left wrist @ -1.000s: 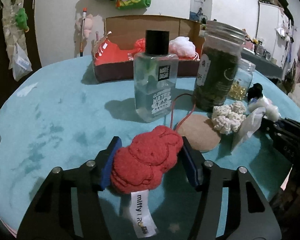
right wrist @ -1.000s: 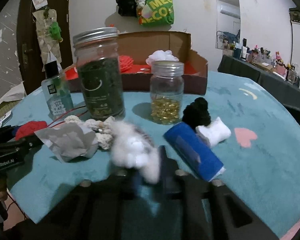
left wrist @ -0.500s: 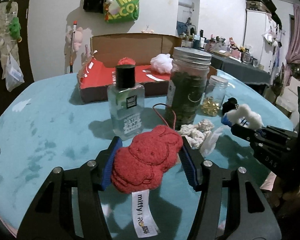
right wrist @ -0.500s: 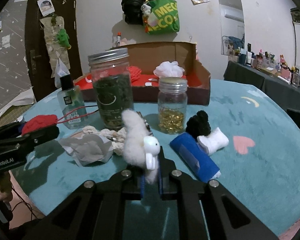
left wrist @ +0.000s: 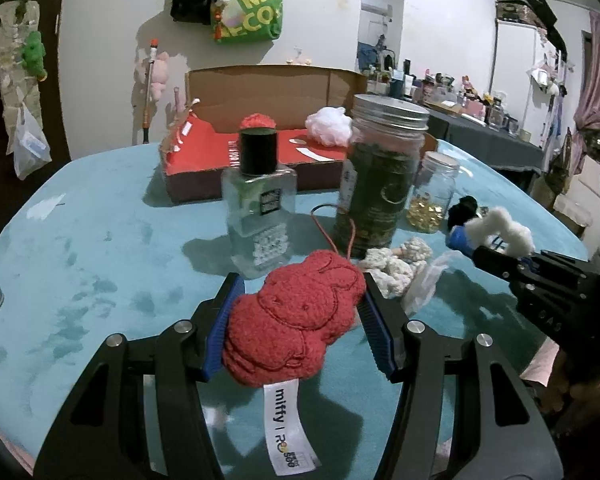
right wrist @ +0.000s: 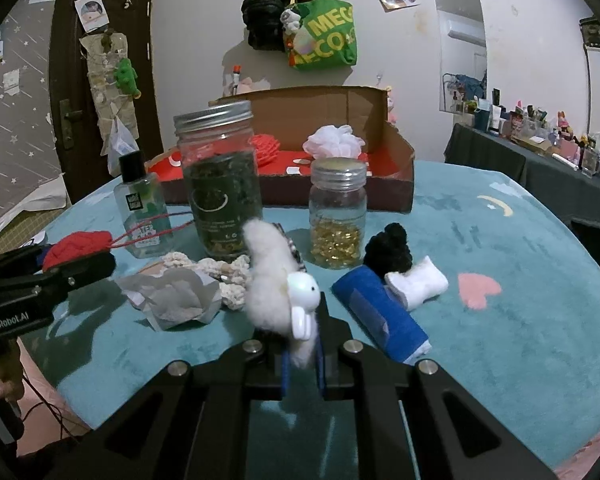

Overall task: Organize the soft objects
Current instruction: 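Carry the bunny pad and bunny keychain over the box and lower them inside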

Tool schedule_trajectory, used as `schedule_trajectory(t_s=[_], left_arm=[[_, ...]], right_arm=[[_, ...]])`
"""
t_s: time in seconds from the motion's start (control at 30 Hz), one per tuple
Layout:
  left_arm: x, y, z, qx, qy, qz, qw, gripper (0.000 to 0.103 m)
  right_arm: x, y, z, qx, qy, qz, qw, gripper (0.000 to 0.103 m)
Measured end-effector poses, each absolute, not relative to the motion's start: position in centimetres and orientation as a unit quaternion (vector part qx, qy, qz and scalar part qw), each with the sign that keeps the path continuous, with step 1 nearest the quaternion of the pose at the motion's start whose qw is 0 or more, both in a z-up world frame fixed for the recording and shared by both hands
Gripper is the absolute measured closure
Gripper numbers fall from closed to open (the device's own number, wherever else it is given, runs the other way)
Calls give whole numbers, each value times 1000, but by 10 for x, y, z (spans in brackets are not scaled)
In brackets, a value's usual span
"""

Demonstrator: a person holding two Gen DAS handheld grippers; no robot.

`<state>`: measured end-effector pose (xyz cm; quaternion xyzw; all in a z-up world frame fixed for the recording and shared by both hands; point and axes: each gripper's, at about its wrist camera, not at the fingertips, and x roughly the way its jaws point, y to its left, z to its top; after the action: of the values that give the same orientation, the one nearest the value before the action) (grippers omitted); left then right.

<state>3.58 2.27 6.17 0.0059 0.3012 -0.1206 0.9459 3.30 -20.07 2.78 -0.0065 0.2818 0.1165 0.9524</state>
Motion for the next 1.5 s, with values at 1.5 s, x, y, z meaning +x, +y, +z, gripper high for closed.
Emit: schedule_trajectory(t_s=[1.5], left_arm=[[196, 108, 87, -11, 385, -105, 917, 47]], right_arm=[[189, -248, 65, -43, 368, 180, 911, 92]])
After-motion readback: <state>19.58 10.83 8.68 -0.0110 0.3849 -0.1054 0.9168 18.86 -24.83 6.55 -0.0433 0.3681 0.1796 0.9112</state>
